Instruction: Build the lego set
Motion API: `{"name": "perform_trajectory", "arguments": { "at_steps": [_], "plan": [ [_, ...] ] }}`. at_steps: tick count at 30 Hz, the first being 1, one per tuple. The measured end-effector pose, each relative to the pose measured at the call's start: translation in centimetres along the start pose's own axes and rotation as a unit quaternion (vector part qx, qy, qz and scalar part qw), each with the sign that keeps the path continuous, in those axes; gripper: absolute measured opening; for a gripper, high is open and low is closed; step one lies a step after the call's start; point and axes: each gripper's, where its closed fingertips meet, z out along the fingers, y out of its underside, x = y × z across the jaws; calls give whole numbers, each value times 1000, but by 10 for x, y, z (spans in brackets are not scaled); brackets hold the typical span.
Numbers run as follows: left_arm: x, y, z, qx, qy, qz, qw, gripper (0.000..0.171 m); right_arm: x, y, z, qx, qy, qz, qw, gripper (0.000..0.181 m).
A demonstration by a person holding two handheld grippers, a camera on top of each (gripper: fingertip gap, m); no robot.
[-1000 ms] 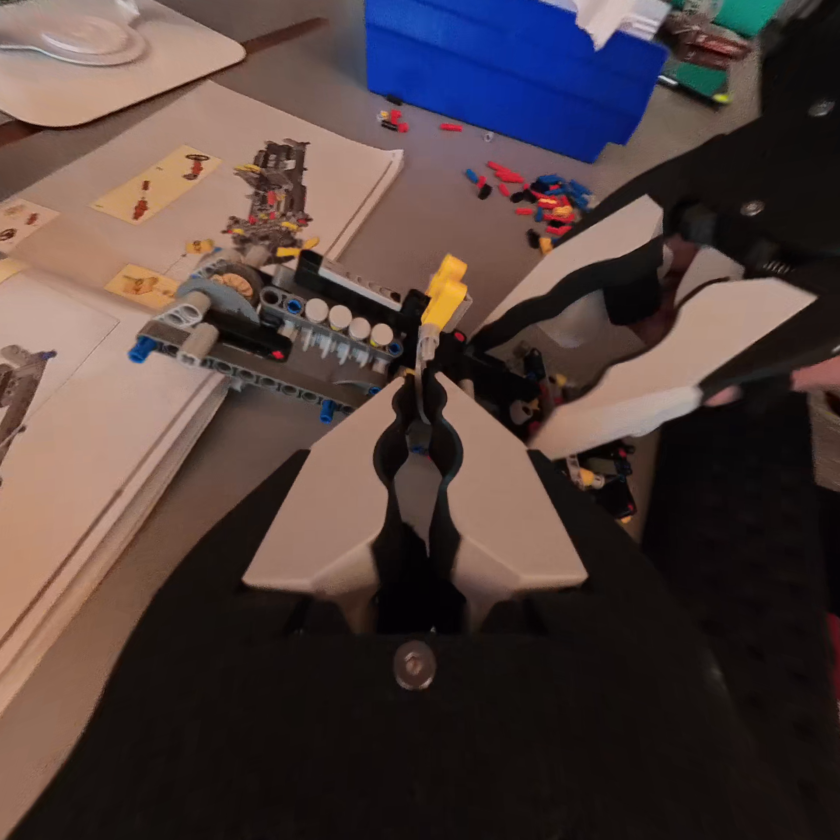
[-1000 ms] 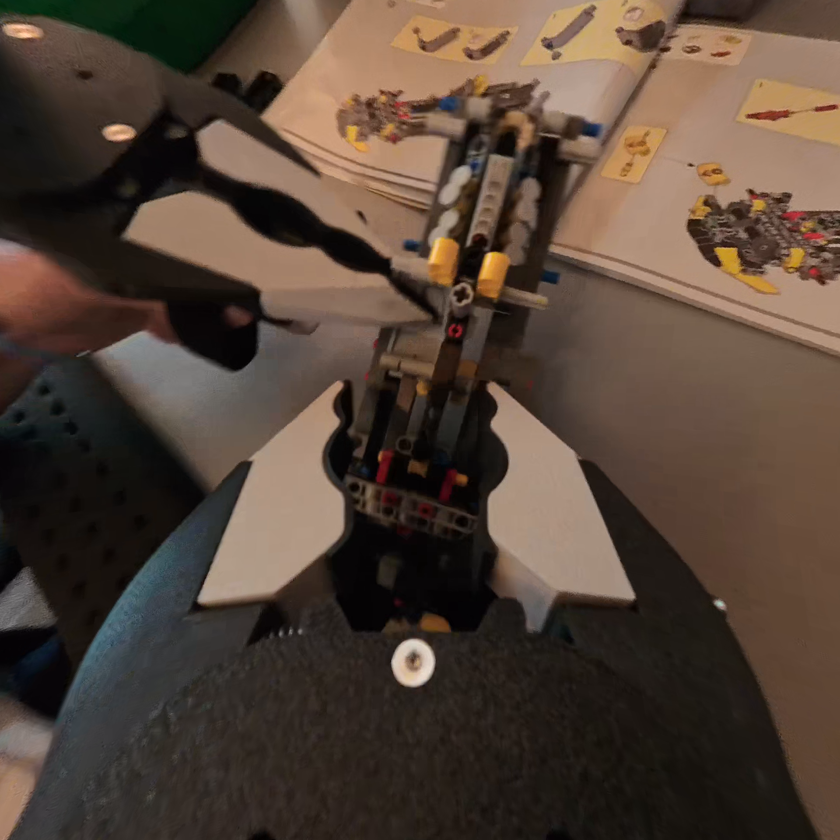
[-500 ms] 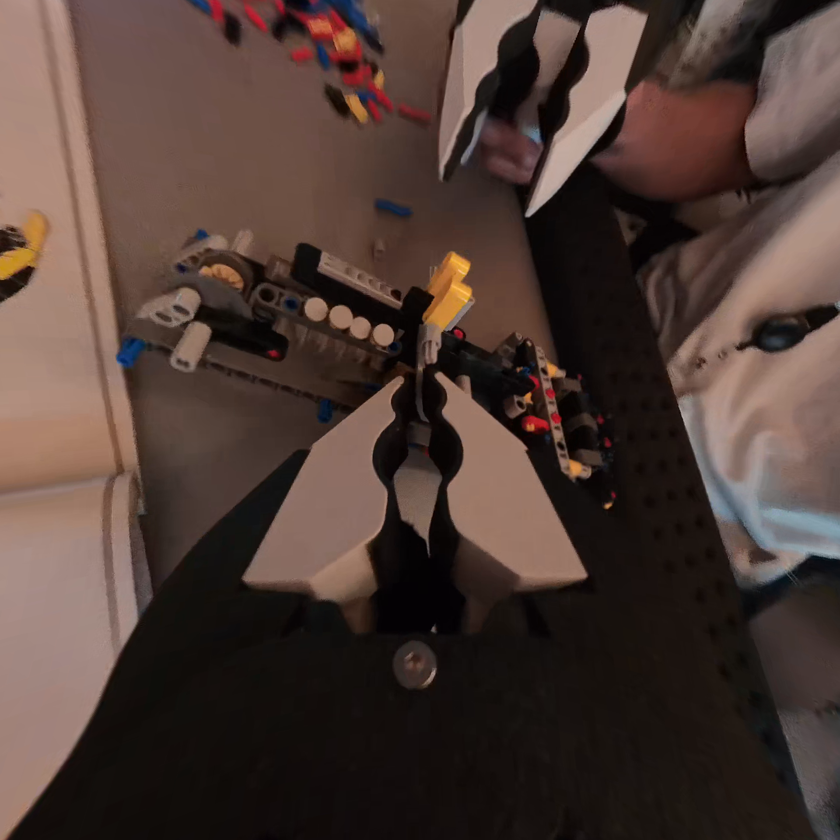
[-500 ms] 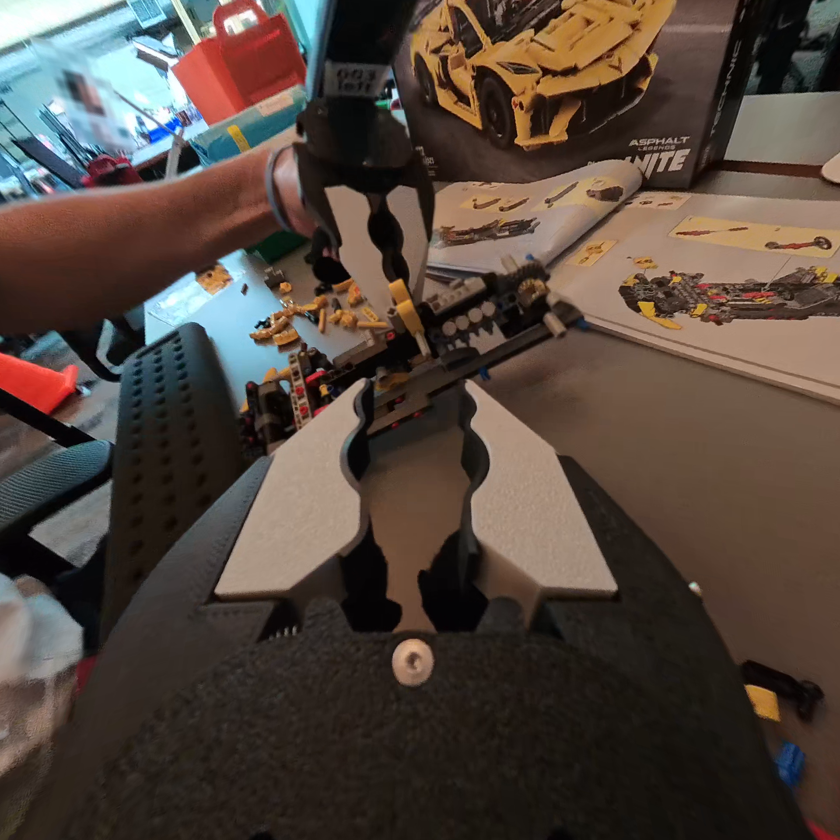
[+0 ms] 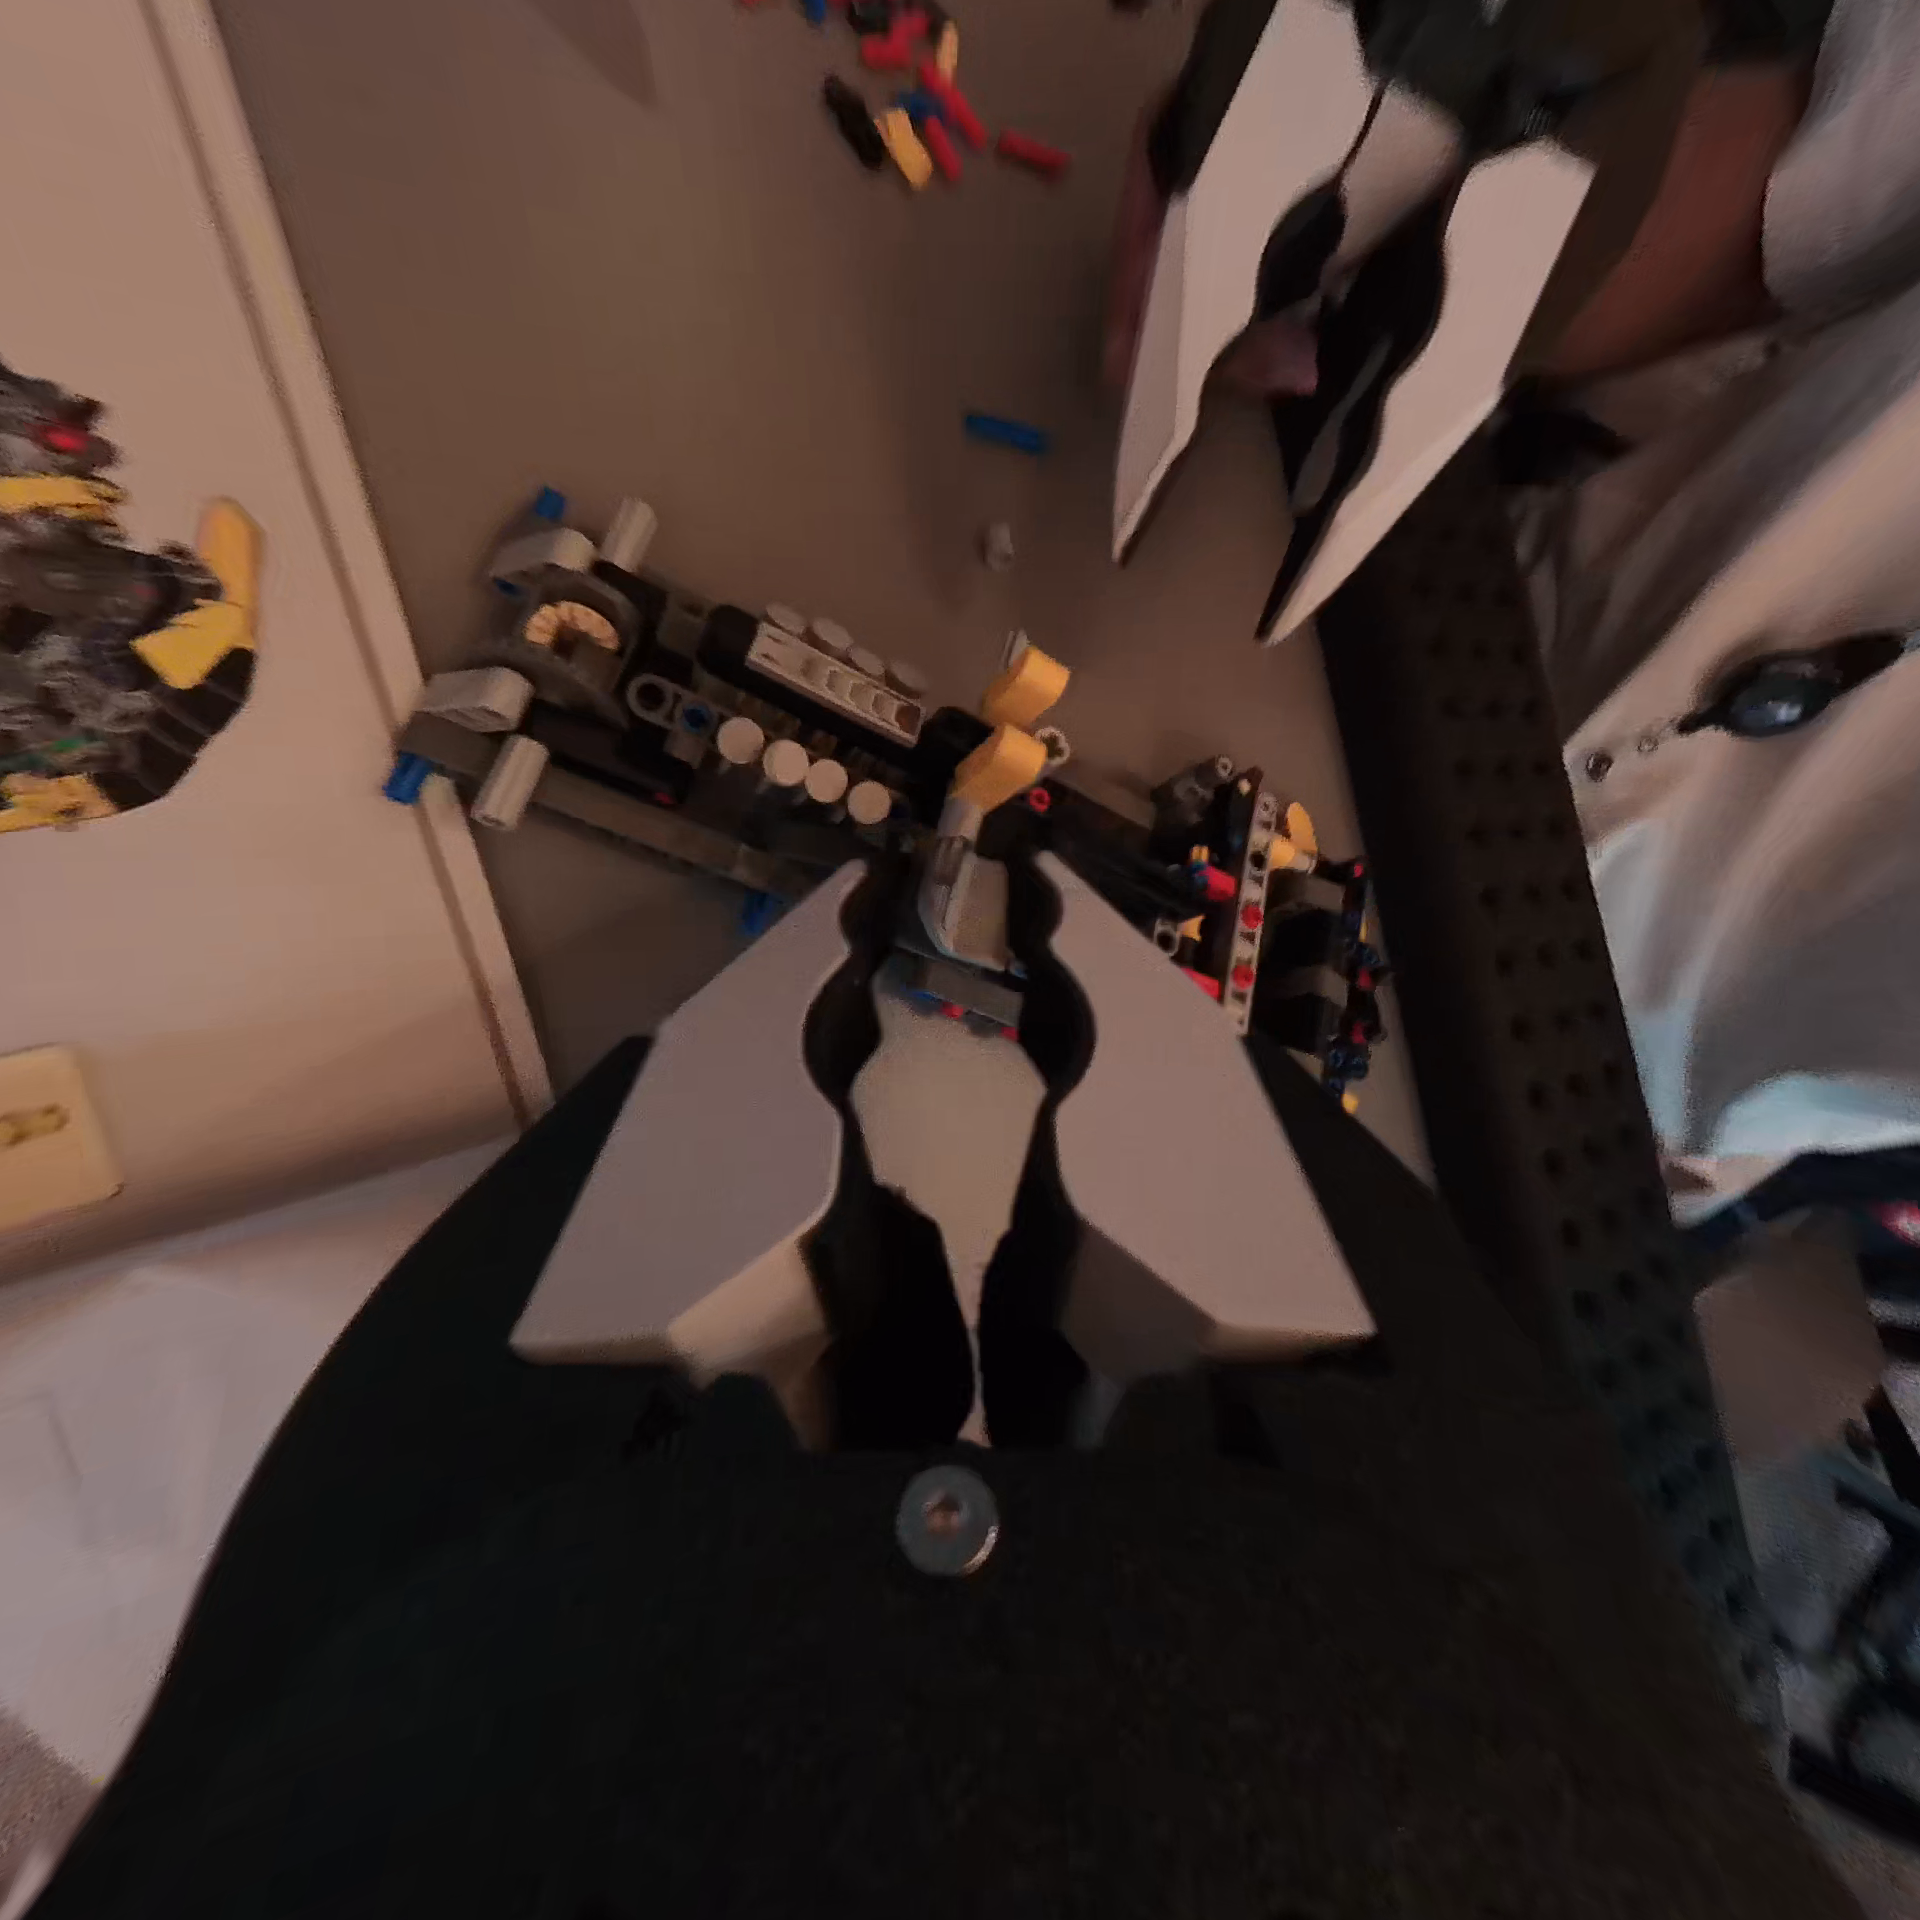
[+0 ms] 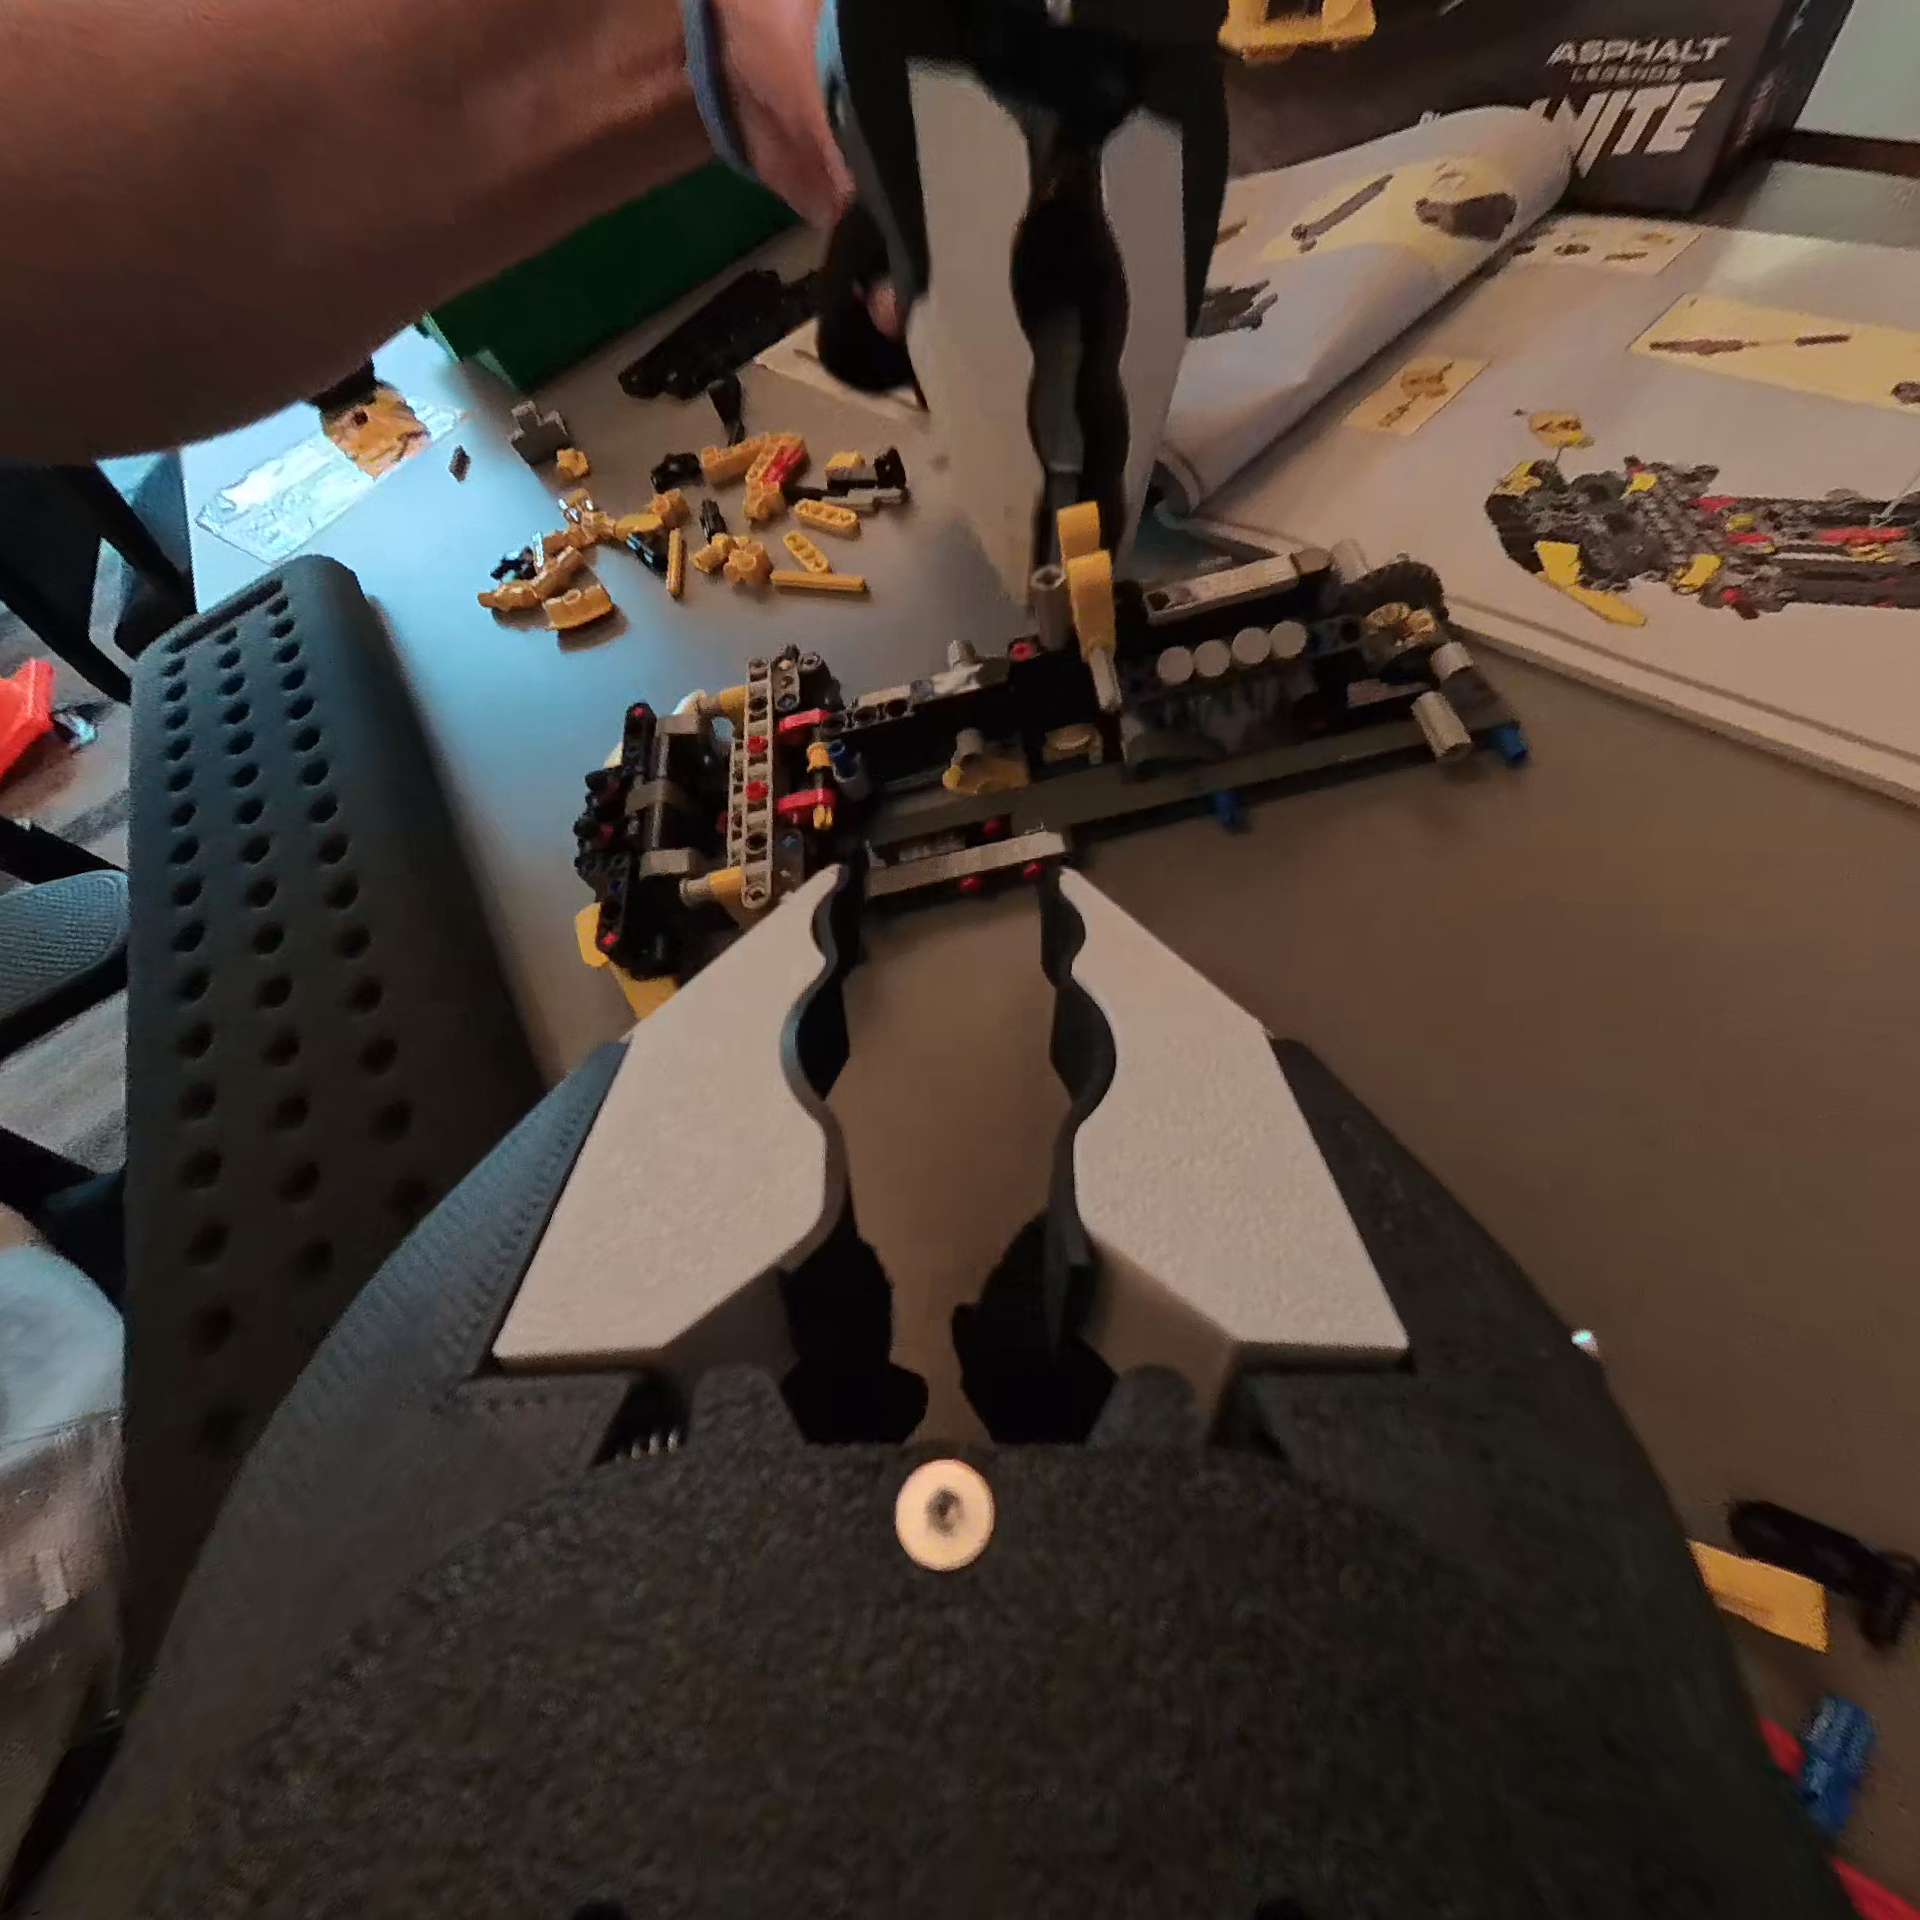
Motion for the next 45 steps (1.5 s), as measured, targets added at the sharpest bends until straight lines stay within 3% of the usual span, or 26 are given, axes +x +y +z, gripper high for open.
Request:
{"name": "perform_trajectory", "arguments": {
  "at_steps": [2, 5, 11, 14, 19, 27, 33, 40, 45],
  "plan": [
    [-1, -3, -15, 33, -51, -10, 998, 24, 0, 4, 3, -13, 7, -10, 1000, 34],
    [14, 13, -20, 48, -122, 17, 991, 8, 2, 4, 10, -26, 16, -31, 999, 32],
    [11, 44, 9, -10, -206, 38, 978, 8, 7, -10, 41, -41, 2, -53, 998, 15],
    [10, 37, 12, 4, -214, 50, 976, 9, 5, 1, 56, -90, -2, -69, 994, 15],
    [6, 37, 10, 7, -225, 73, 972, 1, 6, 2, 62, -92, 16, -98, 991, 9],
    [4, 36, 10, -38, -297, 147, 943, 0, 7, 1, 65, -97, 16, -90, 991, 8],
    [10, 33, 2, 18, -286, 93, 954, 5, 7, 1, 64, -91, 12, -82, 992, 8],
    [9, 28, 6, 30, -299, 106, 948, 14, 6, 1, 66, -88, 15, -87, 992, 8],
    [10, 26, 6, 30, -306, 96, 947, 7, 6, 0, 66, -91, 20, -93, 991, 8]
  ]
}}
